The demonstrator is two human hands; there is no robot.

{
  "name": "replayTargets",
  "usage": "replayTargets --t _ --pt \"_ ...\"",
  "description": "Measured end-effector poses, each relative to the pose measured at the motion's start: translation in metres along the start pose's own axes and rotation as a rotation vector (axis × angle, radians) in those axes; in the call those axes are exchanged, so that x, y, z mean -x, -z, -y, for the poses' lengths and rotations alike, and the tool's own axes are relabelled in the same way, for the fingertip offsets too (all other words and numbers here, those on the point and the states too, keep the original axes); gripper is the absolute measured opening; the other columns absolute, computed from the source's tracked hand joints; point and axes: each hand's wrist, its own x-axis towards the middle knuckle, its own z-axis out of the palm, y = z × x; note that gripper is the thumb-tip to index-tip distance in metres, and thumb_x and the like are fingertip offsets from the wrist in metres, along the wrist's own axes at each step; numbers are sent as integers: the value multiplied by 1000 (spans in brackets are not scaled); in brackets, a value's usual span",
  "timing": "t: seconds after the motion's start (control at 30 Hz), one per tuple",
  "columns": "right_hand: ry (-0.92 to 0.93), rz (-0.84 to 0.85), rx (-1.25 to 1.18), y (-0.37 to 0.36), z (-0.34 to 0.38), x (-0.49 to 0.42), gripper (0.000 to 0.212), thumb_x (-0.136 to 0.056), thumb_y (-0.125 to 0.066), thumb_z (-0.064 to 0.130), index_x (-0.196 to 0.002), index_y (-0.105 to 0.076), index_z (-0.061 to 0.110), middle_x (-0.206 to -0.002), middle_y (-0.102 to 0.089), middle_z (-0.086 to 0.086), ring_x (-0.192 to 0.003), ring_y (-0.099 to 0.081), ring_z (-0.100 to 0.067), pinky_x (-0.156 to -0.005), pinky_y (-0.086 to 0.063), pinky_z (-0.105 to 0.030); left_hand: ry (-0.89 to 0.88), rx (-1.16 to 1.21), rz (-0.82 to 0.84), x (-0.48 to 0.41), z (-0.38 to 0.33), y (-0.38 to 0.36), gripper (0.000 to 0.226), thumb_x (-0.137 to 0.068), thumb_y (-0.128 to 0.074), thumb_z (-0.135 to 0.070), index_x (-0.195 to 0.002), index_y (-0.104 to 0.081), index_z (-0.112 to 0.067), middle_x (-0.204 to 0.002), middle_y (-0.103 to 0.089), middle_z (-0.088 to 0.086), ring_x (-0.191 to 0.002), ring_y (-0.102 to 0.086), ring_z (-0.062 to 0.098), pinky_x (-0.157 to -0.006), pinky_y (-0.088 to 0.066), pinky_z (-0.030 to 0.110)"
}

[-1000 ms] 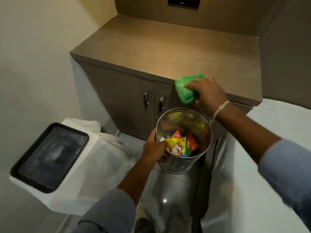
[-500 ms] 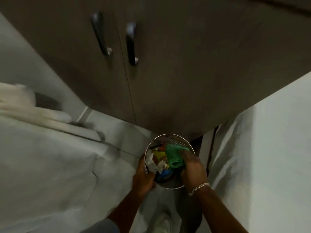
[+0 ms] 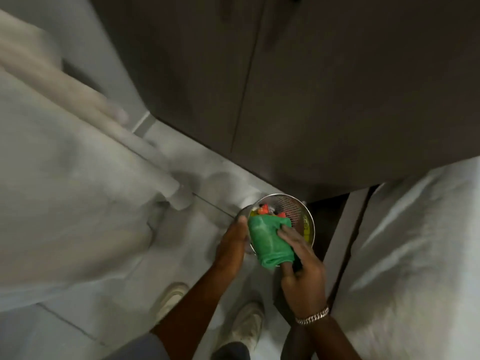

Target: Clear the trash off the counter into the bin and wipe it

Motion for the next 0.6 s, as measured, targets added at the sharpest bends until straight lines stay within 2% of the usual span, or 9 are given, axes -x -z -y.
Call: replayTargets --t 0.07,0.1,0.17,0.2,0.3,0.4,0.5,0.6 --pt "62 19 -128 12 66 3 61 -64 -59 -24 -114 -65 9 -131 -61 -6 -129 -51 -20 -106 -44 -51 -29 204 38 48 -43 29 27 -93 -49 -47 -100 -71 -32 -105 -75 7 -87 -72 21 -69 -59 36" --pt "74 34 -205 18 98 5 58 -64 -59 -20 -113 -66 9 -132 -60 -6 -131 -49 -19 -106 -43 -51 -116 211 27 71 -61 44 14 -91 -58 -33 -96 -72 -32 -103 -74 7 -88 -72 21 -68 -58 34" --pt "92 78 -399 29 174 3 52 -66 -59 -6 -115 -63 11 -136 -57 -5 -133 -47 -20 -108 -42 -48 -294 192 -45 122 -104 84 29 -84 -66 -5 -96 -68 -31 -106 -70 9 -93 -69 24 -71 -57 33" --pt "98 86 -503 31 212 0 50 -68 -59 2 -117 -61 11 -138 -55 -5 -134 -46 -21 -108 -42 -43 -368 198 -83 147 -126 106 35 -80 -67 0 -97 -68 -31 -107 -70 10 -94 -68 25 -72 -57 33" --pt "52 102 -751 25 310 -19 54 -75 -67 16 -127 -53 17 -140 -53 -3 -130 -49 -18 -102 -47 -34 -565 240 -177 212 -185 168 38 -73 -70 -10 -103 -67 -33 -110 -70 8 -96 -69 22 -74 -58 34" --pt "-11 221 -793 -11 398 -49 54 -77 -72 3 -123 -55 26 -126 -62 -2 -111 -63 -19 -89 -56 -33 -722 252 -391 262 -224 239 40 -73 -71 -16 -105 -65 -39 -111 -70 0 -97 -69 15 -70 -60 28" --pt "56 307 -743 -65 465 -71 53 -73 -71 -8 -111 -60 28 -113 -65 -8 -91 -66 -19 -77 -56 -21 -727 231 -620 279 -242 300 42 -78 -70 -13 -113 -63 -35 -116 -67 1 -103 -66 20 -81 -61 39" --pt "94 400 -658 -119 508 -82 42 -73 -71 -9 -106 -62 16 -103 -66 -14 -91 -64 -22 -85 -54 -31 -583 76 -806 268 -252 353 49 -83 -63 -5 -130 -59 -17 -131 -62 11 -119 -58 29 -102 -49 47"
